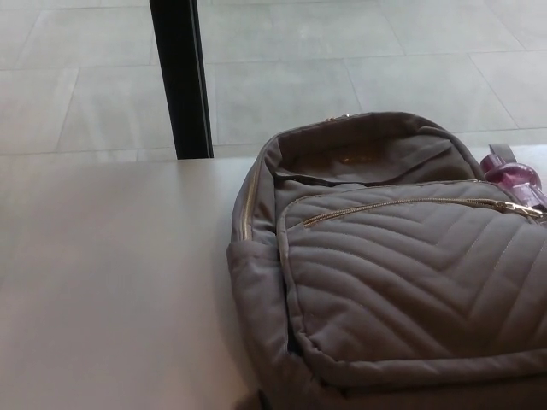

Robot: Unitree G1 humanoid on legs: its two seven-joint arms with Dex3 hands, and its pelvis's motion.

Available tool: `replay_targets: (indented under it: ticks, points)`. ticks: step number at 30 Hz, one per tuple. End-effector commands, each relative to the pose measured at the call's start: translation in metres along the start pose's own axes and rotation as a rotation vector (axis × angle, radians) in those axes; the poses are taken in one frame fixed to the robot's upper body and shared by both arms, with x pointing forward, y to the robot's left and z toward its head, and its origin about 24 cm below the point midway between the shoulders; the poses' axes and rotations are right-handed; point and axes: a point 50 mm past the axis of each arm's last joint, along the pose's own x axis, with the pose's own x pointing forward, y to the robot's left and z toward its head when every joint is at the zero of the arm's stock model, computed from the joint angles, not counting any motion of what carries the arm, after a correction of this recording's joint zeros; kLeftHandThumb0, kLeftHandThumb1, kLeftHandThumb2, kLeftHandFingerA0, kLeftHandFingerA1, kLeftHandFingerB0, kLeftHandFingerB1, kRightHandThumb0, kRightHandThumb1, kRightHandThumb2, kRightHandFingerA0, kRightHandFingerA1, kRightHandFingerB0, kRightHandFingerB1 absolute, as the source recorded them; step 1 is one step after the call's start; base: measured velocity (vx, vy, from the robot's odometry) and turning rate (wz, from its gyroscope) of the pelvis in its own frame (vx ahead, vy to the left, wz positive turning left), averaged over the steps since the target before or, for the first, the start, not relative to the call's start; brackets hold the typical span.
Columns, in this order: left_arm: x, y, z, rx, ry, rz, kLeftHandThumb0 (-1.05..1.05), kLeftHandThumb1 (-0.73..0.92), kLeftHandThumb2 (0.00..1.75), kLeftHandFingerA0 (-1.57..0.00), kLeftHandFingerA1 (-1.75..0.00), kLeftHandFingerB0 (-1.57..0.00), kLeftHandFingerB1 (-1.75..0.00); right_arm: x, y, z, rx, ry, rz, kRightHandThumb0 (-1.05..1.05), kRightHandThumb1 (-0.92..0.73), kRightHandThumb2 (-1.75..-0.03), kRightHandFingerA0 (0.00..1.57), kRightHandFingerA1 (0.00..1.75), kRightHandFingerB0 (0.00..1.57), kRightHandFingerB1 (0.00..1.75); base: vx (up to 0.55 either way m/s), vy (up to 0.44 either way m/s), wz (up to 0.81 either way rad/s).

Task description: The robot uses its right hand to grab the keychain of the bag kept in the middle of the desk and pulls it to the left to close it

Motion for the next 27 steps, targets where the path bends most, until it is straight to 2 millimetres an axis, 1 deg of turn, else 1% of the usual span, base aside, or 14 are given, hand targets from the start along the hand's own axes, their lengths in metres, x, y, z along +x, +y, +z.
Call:
replay_targets:
  ticks: [1,9,10,11,14,15,16,17,19,20,21,22,24,27]
  points:
    - [-0.002,0.008,0.007,0.004,-0.016,0.008,-1.05,0.63,0.95,-0.79,-1.33,-0.57,-1.26,-0.002,0.0,-0.004,-0.026,0.1,0.109,-0.27,-0.61,-0.59,0.14,0.44,0.25,0.3,0.0,0.0,0.0]
    - [-0.001,0.007,0.008,-0.003,-0.02,0.006,-1.05,0.62,0.94,-0.82,-1.31,-0.59,-1.25,-0.002,0.007,0.0,-0.025,0.068,0.131,-0.25,-0.62,-0.59,0.22,0.5,0.29,0.3,0.0,0.0,0.0]
    - [-0.001,0.007,0.009,0.022,-0.016,0.01,-1.05,0.53,1.3,-0.83,-1.23,-0.61,-1.13,-0.002,0.01,0.002,-0.047,0.06,0.143,-0.26,-0.63,-0.59,0.23,0.5,0.27,0.3,0.0,0.0,0.0]
    - [-0.001,0.007,0.009,0.018,-0.022,0.006,-1.05,0.52,1.31,-0.9,-1.26,-0.68,-1.16,-0.002,0.013,0.003,-0.049,0.063,0.16,-0.26,-0.63,-0.59,0.25,0.48,0.27,0.29,0.0,0.0,0.0]
    - [-0.001,0.007,0.009,0.01,-0.024,0.002,-1.05,0.49,1.29,-0.91,-1.27,-0.68,-1.17,-0.002,0.016,0.004,-0.061,0.061,0.169,-0.26,-0.62,-0.59,0.26,0.48,0.27,0.3,0.0,0.0,0.0]
    - [-0.001,0.008,0.009,0.002,-0.021,0.0,-1.05,0.6,0.97,-0.86,-1.28,-0.61,-1.3,-0.003,0.018,0.004,-0.071,0.065,0.18,-0.27,-0.63,-0.59,0.26,0.48,0.27,0.29,0.0,0.0,0.0]
    - [-0.001,0.008,0.009,0.006,-0.019,0.003,-1.05,0.61,0.96,-0.85,-1.28,-0.61,-1.24,-0.004,0.022,0.003,-0.079,0.066,0.192,-0.25,-0.61,-0.58,0.28,0.49,0.28,0.3,0.0,0.0,0.0]
    - [-0.001,0.008,0.008,0.003,-0.018,0.002,-1.05,0.62,0.95,-0.85,-1.28,-0.61,-1.24,-0.005,0.024,0.003,-0.085,0.065,0.197,-0.21,-0.41,-0.9,0.23,0.58,0.15,0.49,0.0,0.0,0.0]
    - [-0.001,0.008,0.008,0.003,-0.01,0.015,-1.05,0.62,0.97,-0.81,-1.3,-0.6,-1.25,-0.005,0.028,0.003,-0.097,0.055,0.219,-0.2,-0.42,-0.91,0.25,0.59,0.15,0.49,0.0,0.0,0.0]
    - [-0.001,0.008,0.008,-0.003,-0.013,0.013,-1.05,0.5,1.29,-0.86,-1.25,-0.69,-1.17,-0.005,0.029,0.004,-0.098,0.053,0.219,-0.2,-0.42,-0.91,0.26,0.59,0.15,0.5,0.0,0.0,0.0]
    - [-0.001,0.008,0.008,-0.009,-0.016,0.01,-1.05,0.5,1.29,-0.86,-1.25,-0.69,-1.17,-0.005,0.03,0.003,-0.098,0.051,0.221,-0.2,-0.42,-0.91,0.26,0.59,0.15,0.5,0.0,0.0,0.0]
    - [-0.001,0.008,0.008,-0.002,-0.019,0.006,-1.05,0.63,0.96,-0.82,-1.3,-0.59,-1.25,-0.005,0.031,0.004,-0.099,0.046,0.221,-0.19,-0.41,-0.91,0.28,0.6,0.16,0.5,0.0,0.0,0.0]
    - [-0.001,0.008,0.009,0.002,-0.019,0.004,-1.05,0.61,0.98,-0.84,-1.29,-0.6,-1.25,-0.005,0.035,0.005,-0.084,0.031,0.237,-0.18,-0.41,-0.91,0.27,0.61,0.16,0.5,0.0,0.0,0.0]
    - [0.0,0.007,0.008,0.002,-0.015,0.001,-1.05,0.61,0.96,-0.83,-1.3,-0.6,-1.3,-0.006,0.039,0.006,-0.142,0.014,0.256,-0.19,-0.42,-0.92,0.36,0.65,0.15,0.51,0.0,0.0,0.0]
